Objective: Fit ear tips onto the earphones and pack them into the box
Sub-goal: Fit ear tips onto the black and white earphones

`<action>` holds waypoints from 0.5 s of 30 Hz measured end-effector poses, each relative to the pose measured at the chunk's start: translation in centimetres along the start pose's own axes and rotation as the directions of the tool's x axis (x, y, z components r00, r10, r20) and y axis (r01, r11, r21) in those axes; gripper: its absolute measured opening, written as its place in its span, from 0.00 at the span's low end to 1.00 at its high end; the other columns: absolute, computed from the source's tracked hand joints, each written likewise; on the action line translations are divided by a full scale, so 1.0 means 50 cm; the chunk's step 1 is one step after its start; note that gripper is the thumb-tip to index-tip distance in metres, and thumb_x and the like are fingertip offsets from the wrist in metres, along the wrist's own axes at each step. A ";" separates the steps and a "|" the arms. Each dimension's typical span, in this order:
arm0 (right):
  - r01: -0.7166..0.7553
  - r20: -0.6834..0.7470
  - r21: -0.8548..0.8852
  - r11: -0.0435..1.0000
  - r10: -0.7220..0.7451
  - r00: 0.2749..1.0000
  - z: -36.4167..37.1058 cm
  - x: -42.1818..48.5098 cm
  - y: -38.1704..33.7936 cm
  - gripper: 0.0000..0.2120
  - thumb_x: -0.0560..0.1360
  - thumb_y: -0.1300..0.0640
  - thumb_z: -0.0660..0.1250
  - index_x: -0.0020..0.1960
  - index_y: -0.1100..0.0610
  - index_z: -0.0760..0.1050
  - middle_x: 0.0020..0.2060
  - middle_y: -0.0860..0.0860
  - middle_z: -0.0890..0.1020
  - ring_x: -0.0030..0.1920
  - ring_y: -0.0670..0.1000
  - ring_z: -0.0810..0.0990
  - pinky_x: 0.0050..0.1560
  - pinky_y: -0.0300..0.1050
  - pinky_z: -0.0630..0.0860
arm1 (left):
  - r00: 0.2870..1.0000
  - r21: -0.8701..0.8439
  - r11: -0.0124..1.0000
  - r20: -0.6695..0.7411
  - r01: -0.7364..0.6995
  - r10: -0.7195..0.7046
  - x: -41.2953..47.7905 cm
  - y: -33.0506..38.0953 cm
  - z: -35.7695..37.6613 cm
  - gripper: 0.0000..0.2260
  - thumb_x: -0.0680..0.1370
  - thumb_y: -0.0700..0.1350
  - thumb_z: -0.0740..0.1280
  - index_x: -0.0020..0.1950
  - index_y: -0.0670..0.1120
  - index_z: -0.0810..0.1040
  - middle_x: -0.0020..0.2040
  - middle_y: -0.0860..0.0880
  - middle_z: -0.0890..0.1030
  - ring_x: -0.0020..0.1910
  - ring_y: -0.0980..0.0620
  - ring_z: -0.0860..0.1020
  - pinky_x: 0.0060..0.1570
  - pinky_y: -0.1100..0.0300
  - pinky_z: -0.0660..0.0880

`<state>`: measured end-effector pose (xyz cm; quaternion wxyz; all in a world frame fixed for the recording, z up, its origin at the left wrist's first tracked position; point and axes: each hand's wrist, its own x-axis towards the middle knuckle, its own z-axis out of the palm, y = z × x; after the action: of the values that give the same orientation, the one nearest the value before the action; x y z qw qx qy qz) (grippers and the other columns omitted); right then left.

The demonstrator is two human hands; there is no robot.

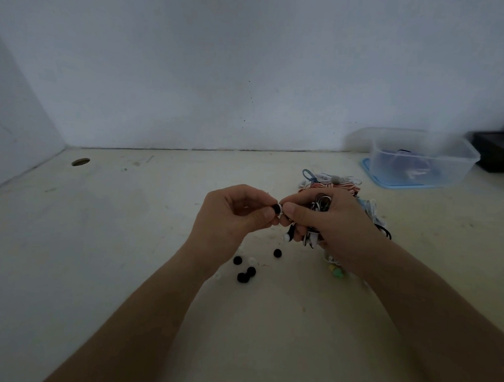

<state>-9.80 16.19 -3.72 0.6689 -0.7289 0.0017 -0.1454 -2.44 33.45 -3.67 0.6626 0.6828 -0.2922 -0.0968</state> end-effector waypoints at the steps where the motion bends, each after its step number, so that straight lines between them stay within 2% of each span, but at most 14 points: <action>1: -0.013 -0.005 0.014 1.000 0.014 1.000 0.001 0.000 0.000 0.05 0.76 0.65 0.70 0.46 0.60 0.84 0.33 0.54 0.85 0.30 0.52 0.79 0.29 0.37 0.75 | 1.000 0.005 1.000 -0.007 -0.006 0.006 0.000 -0.001 0.001 0.07 0.74 0.31 0.72 0.46 0.42 0.83 0.41 0.43 0.86 0.42 0.45 0.85 0.46 0.59 0.81; 7: -0.116 -0.007 0.138 0.984 0.118 0.993 0.002 0.004 0.010 0.05 0.76 0.65 0.69 0.47 0.61 0.84 0.36 0.59 0.84 0.30 0.51 0.77 0.38 0.50 0.76 | 0.998 0.023 0.999 -0.038 -0.045 0.046 -0.002 0.001 0.012 0.07 0.73 0.31 0.72 0.45 0.43 0.83 0.39 0.46 0.86 0.40 0.50 0.85 0.43 0.63 0.80; 11: -0.154 0.001 0.209 0.966 0.158 0.988 0.003 0.005 0.009 0.06 0.76 0.65 0.68 0.50 0.66 0.82 0.36 0.59 0.83 0.30 0.51 0.76 0.34 0.46 0.78 | 0.997 0.017 0.998 -0.042 -0.059 0.059 -0.001 0.001 0.015 0.08 0.74 0.31 0.72 0.45 0.43 0.82 0.38 0.48 0.86 0.39 0.51 0.85 0.43 0.63 0.80; 15: -0.185 0.018 0.257 0.949 0.186 0.982 0.003 0.006 0.007 0.06 0.76 0.67 0.67 0.50 0.67 0.81 0.34 0.59 0.83 0.28 0.50 0.76 0.32 0.44 0.77 | 0.999 -0.015 0.999 -0.033 -0.043 0.043 -0.001 0.000 0.015 0.07 0.74 0.31 0.71 0.45 0.42 0.82 0.39 0.45 0.85 0.40 0.50 0.85 0.44 0.62 0.80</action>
<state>-9.43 16.23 -4.02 0.7687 -0.6319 0.0536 -0.0834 -2.85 32.84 -3.75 0.6744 0.6727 -0.2952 -0.0737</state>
